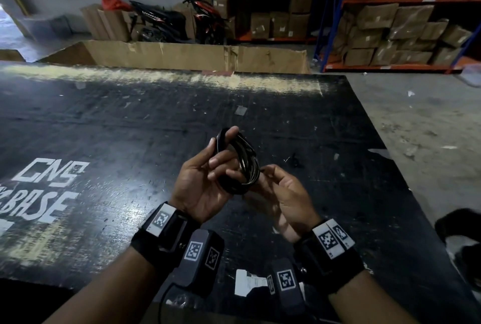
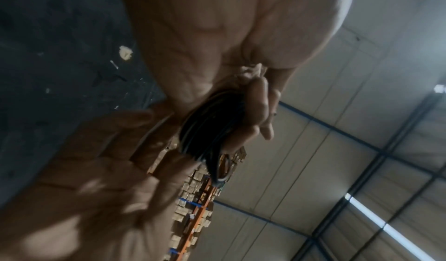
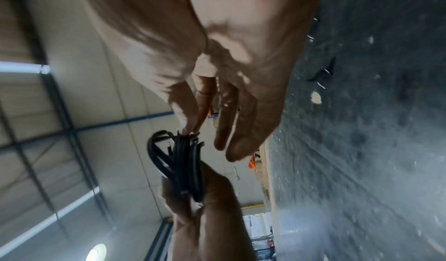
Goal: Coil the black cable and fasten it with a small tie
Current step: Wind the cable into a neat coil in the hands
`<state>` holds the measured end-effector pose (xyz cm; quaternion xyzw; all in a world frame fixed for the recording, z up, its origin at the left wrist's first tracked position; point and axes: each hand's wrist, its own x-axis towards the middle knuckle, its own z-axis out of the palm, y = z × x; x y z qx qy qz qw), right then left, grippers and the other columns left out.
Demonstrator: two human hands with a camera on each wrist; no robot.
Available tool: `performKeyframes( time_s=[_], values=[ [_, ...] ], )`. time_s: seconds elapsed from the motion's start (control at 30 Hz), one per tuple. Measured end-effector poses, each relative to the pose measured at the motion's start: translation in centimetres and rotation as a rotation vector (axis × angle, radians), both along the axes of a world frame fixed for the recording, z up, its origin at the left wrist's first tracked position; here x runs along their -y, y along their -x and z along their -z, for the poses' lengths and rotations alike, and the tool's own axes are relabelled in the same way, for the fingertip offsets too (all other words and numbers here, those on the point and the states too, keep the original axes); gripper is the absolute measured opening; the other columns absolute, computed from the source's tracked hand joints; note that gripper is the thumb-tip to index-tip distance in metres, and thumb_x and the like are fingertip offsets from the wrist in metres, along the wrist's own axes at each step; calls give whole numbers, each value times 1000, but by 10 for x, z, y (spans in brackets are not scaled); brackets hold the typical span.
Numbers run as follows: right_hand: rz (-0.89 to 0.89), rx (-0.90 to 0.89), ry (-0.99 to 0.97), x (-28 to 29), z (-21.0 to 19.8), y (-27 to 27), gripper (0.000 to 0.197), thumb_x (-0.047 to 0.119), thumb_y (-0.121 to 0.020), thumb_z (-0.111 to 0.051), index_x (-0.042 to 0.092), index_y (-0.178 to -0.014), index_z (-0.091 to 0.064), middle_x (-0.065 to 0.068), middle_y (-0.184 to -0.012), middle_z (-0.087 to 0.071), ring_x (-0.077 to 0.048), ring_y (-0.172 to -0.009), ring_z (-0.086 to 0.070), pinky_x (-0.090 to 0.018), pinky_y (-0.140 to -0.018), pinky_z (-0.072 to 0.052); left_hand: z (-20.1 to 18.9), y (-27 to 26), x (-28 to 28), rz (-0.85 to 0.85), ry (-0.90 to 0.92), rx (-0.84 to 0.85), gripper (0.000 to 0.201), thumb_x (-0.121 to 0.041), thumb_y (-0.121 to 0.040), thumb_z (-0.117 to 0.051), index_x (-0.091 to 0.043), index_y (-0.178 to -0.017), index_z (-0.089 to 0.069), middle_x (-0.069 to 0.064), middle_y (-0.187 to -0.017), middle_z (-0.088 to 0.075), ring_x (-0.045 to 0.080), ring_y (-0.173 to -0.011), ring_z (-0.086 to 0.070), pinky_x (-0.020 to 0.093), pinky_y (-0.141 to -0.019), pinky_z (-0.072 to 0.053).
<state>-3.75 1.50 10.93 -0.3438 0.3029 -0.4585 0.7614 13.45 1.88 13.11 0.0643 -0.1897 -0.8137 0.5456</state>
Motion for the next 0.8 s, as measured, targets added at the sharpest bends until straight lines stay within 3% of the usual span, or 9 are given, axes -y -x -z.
performKeyframes(
  time_s=[0.07,0.13,0.23,0.33,0.47,0.53,0.63,0.8],
  values=[
    [-54,95,-74,-3,-4,-1,11,16,-85,-64,12,-95,-61,-12,-96,-75,-24,-83,-73,-39,-68,-63,3,1,-2,-6,10,8,51,-35,-112,-22,-8,-129,-62,-9,-65,-29,6,-52,-25,19,-64,-43],
    [-34,93,-84,-5,-6,-2,12,14,-84,-65,12,-95,-59,-11,-91,-75,-23,-79,-74,-37,-65,-62,4,1,-3,-30,2,13,52,-34,-112,-22,-8,-122,-65,-9,-63,-26,6,-50,-22,18,-59,-38],
    [98,21,-15,-4,-4,-4,11,11,-81,-70,13,-86,-61,-8,-80,-74,-19,-70,-73,-31,-61,-60,3,5,-7,-167,-51,82,50,-31,-110,-28,-6,-108,-71,-9,-60,-21,6,-48,-17,18,-49,-38],
    [239,-78,89,-3,0,-9,3,15,-85,-72,14,-82,-72,-15,-87,-75,-25,-78,-73,-35,-68,-58,4,13,-7,-332,-100,136,48,-29,-107,-33,-4,-99,-74,-8,-51,-25,8,-47,-13,18,-45,-35],
    [289,-143,158,-12,2,-10,30,31,-98,-59,6,-100,-75,-19,-101,-78,-29,-95,-75,-36,-80,-59,7,20,-5,-476,-127,181,46,-27,-104,-37,-2,-98,-76,-8,-49,-30,8,-46,-13,20,-45,-36],
    [306,-194,254,-18,1,-12,28,32,-90,-71,8,-102,-74,-12,-101,-79,-25,-98,-75,-39,-87,-60,10,24,-5,-532,-133,207,45,-27,-104,-37,-2,-99,-74,-7,-50,-30,6,-41,-21,21,-46,-38],
    [406,-374,401,-19,5,-13,22,18,-80,-82,10,-99,-75,-5,-94,-80,-16,-91,-77,-33,-82,-61,16,28,-8,-552,-160,211,45,-29,-104,-36,-5,-90,-71,-7,-49,-30,7,-37,-32,23,-49,-44],
    [500,-407,500,-8,7,-4,8,8,-82,-80,7,-89,-78,-6,-83,-80,-21,-79,-77,-36,-73,-62,29,32,-16,-441,-152,163,34,-32,-90,-40,-15,-61,-48,-5,-49,-33,12,-44,-39,28,-68,-49]
  ],
)
